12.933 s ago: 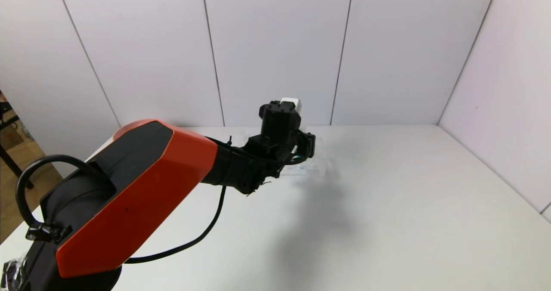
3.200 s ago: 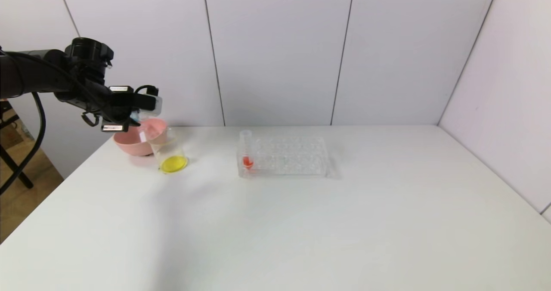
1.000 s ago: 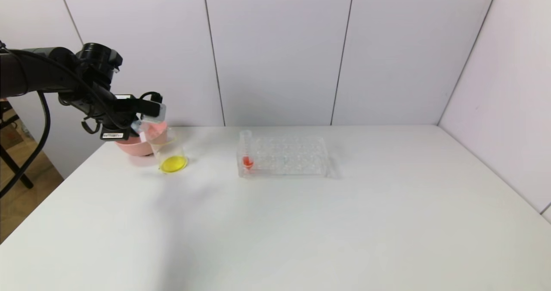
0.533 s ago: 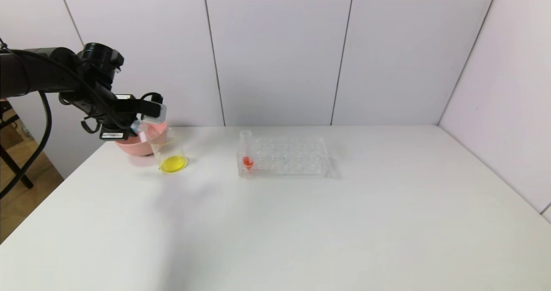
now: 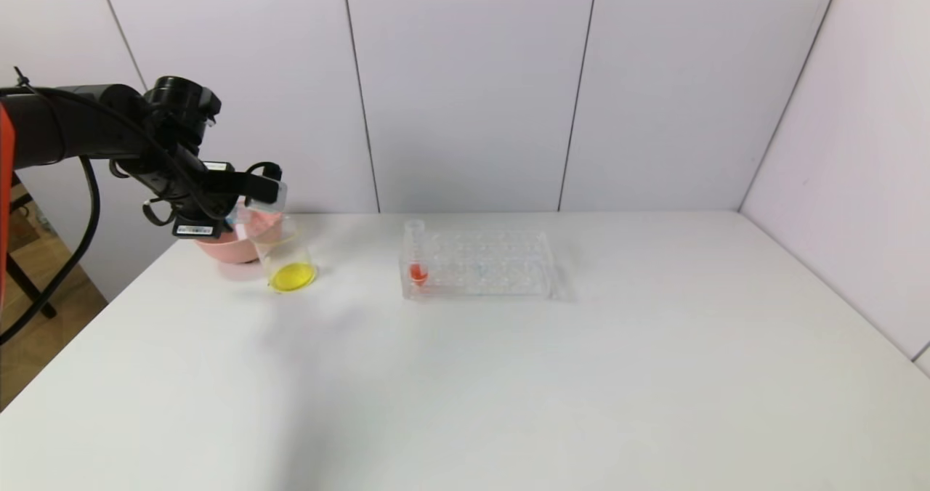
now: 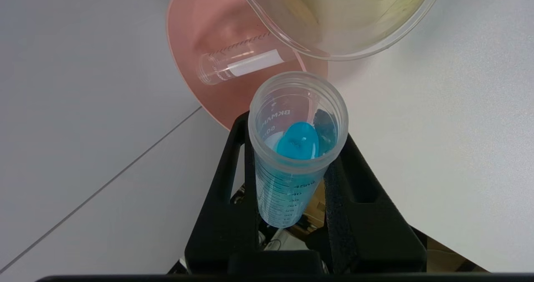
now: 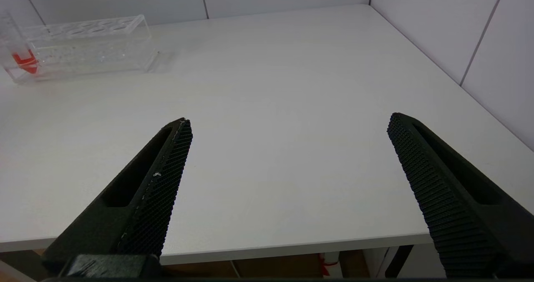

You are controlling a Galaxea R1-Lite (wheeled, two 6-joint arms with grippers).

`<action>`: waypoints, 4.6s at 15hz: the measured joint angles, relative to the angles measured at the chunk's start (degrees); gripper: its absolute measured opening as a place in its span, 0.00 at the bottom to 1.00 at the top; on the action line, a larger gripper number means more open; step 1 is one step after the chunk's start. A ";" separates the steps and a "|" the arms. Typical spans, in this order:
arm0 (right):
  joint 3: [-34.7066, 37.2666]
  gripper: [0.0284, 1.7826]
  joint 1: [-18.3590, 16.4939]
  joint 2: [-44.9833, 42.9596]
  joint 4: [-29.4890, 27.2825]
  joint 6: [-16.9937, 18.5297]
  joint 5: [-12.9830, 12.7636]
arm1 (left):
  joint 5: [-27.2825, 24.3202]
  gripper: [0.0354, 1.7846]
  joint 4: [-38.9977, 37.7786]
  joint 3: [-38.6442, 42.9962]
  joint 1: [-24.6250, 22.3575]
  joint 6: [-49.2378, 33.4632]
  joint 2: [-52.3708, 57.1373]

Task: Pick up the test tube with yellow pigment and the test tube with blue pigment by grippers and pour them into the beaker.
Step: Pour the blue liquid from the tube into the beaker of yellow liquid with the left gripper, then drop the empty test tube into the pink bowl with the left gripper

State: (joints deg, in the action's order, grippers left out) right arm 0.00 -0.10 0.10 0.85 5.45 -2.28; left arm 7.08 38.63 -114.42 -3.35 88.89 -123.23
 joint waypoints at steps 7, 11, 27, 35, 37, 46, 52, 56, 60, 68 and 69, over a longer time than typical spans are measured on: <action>0.00 0.96 -0.01 0.00 0.00 -0.02 0.00 | 5.49 0.24 -2.17 0.04 1.32 3.67 -0.16; 0.00 0.96 -0.01 0.00 -0.01 0.00 0.02 | 6.83 0.24 -3.46 0.06 2.19 5.23 -0.16; 0.00 0.96 0.00 0.00 0.00 0.00 0.00 | 11.08 0.24 -3.72 0.04 3.79 5.89 -0.06; 0.00 0.96 -0.01 0.00 0.00 0.02 0.00 | 13.09 0.24 -4.49 0.06 4.29 7.30 0.02; 0.00 0.96 0.00 0.00 0.00 -0.02 0.00 | 13.29 0.24 -4.49 0.09 4.32 7.47 0.05; 0.00 0.96 0.00 0.00 0.00 0.00 0.00 | 8.62 0.24 -4.64 0.09 3.99 0.05 1.49; 0.00 0.96 0.00 0.00 -0.01 0.00 0.00 | -7.18 0.24 -9.42 1.35 0.22 -40.00 5.97; 0.00 0.96 -0.01 0.00 0.00 0.00 0.00 | -7.68 0.24 -18.24 3.56 -4.28 -64.72 8.66; 0.00 0.96 0.00 0.00 0.00 0.00 0.00 | -8.37 0.24 -33.34 7.73 -8.35 -74.20 6.81; 0.00 0.96 0.00 0.00 0.00 0.00 0.00 | -12.48 0.24 -45.87 11.95 -9.31 -77.52 -0.46; 0.00 0.96 0.00 0.00 0.00 0.00 0.00 | -13.03 0.24 -45.87 11.75 -9.40 -77.54 -1.00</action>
State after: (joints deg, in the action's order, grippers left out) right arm 0.00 -0.10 0.10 0.85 5.45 -2.28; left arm -5.95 -7.24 -102.67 -12.75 11.35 -124.23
